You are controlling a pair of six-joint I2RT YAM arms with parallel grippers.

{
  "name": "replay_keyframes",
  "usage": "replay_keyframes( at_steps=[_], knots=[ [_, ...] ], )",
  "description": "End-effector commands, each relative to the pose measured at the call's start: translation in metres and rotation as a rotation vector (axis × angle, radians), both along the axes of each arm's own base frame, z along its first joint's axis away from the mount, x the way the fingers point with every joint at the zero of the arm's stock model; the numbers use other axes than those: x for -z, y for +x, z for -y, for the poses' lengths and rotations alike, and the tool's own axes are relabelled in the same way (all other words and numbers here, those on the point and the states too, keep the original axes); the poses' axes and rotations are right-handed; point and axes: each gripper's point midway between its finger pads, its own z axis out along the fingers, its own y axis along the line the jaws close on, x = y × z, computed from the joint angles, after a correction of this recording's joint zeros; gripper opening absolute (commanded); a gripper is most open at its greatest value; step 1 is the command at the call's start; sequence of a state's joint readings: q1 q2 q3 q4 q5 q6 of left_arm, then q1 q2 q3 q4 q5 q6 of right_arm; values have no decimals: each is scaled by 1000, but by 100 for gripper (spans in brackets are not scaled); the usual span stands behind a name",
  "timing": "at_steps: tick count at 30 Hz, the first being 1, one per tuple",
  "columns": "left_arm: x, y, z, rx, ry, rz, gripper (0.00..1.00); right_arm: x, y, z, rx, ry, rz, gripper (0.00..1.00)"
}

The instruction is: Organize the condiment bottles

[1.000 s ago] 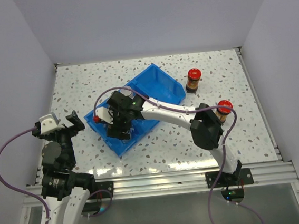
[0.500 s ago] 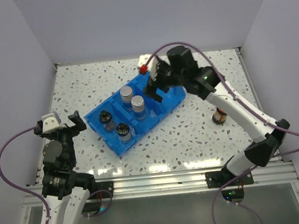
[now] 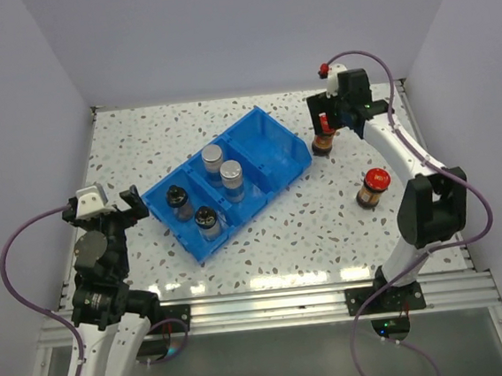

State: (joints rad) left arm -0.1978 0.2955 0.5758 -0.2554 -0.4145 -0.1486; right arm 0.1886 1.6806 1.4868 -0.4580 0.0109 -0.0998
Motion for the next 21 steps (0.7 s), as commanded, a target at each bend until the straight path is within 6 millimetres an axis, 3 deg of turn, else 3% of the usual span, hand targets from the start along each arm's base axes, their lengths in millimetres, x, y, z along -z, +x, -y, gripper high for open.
replay_keyframes(
  at_steps=[1,6,14,18,21],
  knots=[
    [-7,4,4,20,-8,29,100,-7,25,8,118,43,52,99],
    [-6,5,5,23,-5,21,100,21,42,6,117,38,0,98],
    [-4,7,6,25,-2,12,100,48,59,7,138,77,-68,97],
    [-3,7,6,26,0,10,100,57,60,6,131,72,-90,91],
    [-3,7,6,26,0,8,100,62,59,7,129,65,-102,80]
  ],
)
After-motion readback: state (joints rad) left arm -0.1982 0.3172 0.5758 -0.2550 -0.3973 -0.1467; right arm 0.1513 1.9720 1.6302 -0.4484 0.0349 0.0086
